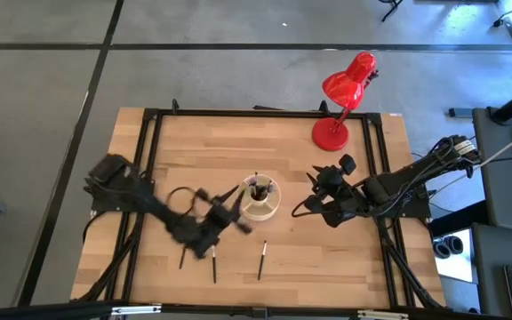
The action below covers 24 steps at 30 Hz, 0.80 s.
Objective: Put items in baskets/containers
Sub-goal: Put the black eyeshadow brush into the white brush holder
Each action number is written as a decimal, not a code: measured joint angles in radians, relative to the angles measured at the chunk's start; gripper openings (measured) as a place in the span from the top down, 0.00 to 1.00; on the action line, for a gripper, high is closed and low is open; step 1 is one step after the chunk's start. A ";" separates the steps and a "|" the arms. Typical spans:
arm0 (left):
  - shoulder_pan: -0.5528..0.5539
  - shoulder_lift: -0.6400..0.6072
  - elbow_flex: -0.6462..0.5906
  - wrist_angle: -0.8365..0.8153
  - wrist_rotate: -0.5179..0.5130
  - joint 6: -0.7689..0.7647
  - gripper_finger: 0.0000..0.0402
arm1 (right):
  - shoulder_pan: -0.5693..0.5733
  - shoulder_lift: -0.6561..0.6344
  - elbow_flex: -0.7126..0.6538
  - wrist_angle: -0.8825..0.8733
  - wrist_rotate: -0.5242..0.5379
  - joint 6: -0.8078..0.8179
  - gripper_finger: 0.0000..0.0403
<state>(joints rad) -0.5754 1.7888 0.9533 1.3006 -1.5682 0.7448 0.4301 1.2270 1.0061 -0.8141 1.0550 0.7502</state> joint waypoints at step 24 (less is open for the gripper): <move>0.022 -0.054 0.003 -0.837 0.977 -0.853 0.79 | -0.009 0.000 0.000 0.156 -0.072 -0.109 0.68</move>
<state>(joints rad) -0.5539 1.7344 0.9566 0.4635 -0.5910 -0.1082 0.4210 1.2270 1.0061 -0.6584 0.9831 0.6411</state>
